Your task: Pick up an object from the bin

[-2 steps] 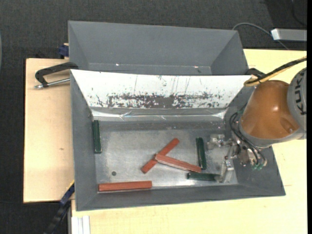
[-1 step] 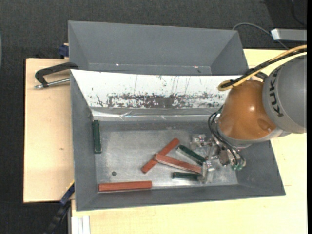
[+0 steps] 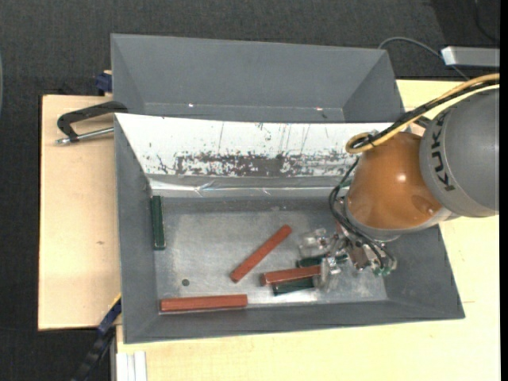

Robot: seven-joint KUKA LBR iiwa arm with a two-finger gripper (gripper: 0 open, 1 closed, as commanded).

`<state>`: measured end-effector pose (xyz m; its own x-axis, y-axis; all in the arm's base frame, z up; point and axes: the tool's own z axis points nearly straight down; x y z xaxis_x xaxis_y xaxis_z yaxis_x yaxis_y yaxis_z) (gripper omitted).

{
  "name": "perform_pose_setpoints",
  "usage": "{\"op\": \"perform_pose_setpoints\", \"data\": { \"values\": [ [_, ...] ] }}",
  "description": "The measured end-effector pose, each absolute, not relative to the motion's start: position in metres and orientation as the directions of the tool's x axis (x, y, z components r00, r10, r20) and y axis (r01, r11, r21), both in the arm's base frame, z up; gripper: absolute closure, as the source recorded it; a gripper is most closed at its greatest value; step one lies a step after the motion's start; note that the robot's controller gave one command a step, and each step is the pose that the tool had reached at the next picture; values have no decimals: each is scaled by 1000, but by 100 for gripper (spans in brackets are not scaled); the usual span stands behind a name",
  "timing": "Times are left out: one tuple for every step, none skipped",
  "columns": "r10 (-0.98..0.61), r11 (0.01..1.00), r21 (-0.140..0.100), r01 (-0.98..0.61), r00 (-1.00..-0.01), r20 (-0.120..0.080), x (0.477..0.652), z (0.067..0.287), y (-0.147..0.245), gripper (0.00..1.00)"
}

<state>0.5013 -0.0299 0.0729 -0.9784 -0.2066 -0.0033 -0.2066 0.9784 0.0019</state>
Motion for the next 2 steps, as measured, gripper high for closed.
{"op": "perform_pose_setpoints", "data": {
  "values": [
    [-207, 978, 2, -207, -978, -3, 501, 73, -30, 100],
    [-498, 867, -7, -498, -867, -13, 546, 224, -46, 100]
  ]
}}
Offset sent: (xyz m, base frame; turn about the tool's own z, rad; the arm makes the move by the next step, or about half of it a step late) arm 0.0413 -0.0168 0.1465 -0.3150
